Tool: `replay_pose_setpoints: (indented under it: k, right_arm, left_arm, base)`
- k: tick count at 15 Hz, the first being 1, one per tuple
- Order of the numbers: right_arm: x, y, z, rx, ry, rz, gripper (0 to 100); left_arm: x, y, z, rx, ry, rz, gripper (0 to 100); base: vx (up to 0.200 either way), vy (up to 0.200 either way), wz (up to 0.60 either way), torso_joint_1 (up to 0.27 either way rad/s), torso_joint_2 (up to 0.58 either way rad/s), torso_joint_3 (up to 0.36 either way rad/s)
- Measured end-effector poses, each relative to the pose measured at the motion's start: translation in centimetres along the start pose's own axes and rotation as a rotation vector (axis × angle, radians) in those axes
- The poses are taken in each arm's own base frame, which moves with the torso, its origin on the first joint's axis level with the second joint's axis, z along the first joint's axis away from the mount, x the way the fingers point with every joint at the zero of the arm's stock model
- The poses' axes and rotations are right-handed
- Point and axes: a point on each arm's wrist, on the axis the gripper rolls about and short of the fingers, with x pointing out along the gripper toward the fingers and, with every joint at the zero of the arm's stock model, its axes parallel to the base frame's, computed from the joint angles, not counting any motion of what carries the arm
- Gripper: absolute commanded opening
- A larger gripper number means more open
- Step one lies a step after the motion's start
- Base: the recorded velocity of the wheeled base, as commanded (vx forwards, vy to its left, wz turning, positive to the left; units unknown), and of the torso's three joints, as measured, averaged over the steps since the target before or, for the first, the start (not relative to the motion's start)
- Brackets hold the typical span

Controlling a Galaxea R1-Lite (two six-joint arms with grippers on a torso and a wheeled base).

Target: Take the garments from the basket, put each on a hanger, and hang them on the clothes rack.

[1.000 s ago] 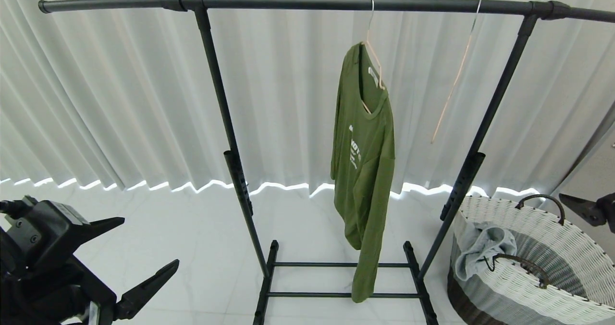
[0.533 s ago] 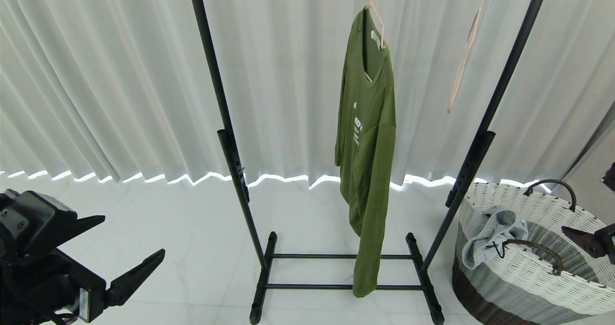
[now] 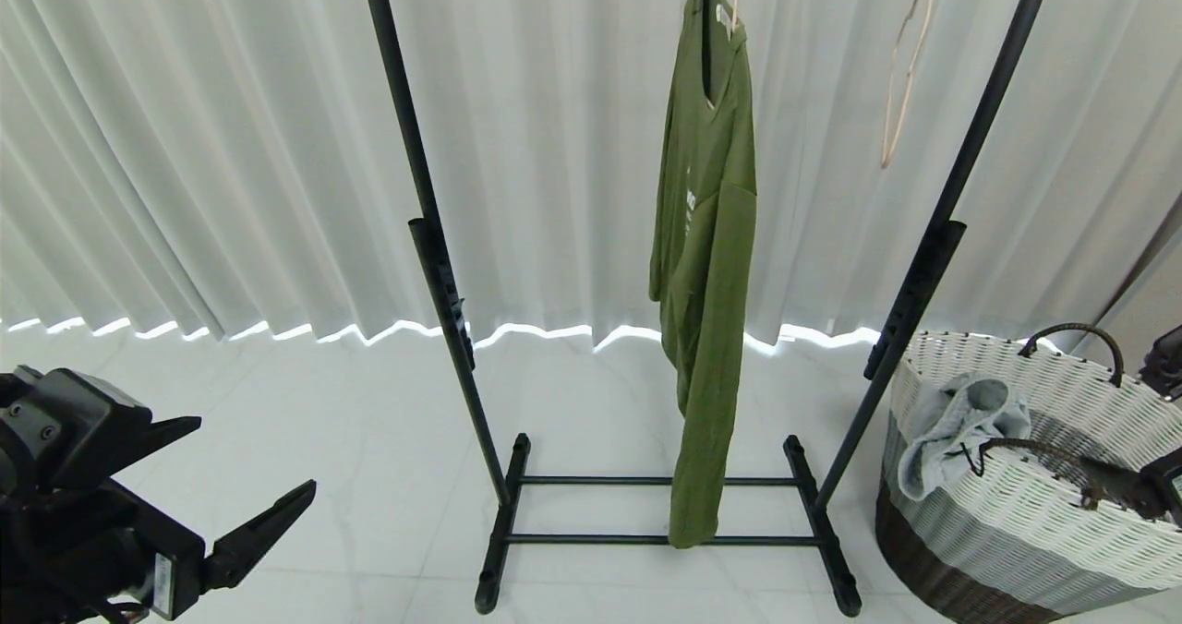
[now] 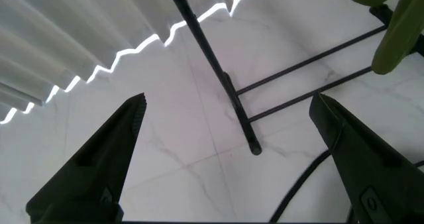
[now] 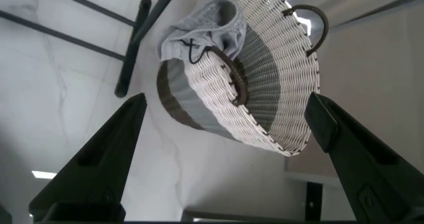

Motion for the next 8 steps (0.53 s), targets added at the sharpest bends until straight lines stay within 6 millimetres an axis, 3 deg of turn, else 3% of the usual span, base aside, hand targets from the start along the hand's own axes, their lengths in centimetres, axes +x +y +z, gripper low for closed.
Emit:
replay_pose_setpoints:
  k: [7, 8]
  right_arm:
    - [0.13, -0.01, -0.73, 0.007, 0.030, -0.008, 100]
    - [0.14, 0.03, -0.85, 0.008, 0.034, -0.008, 100]
  left_arm:
    - [0.02, -0.07, -0.07, 0.005, 0.001, -0.004, 100]
    - [0.03, -0.07, -0.08, 0.005, 0.002, -0.005, 100]
  base:
    - [0.200, -0.200, 0.00, 0.000, 0.01, 0.003]
    - [0.200, 0.000, 0.00, 0.002, 0.00, 0.002]
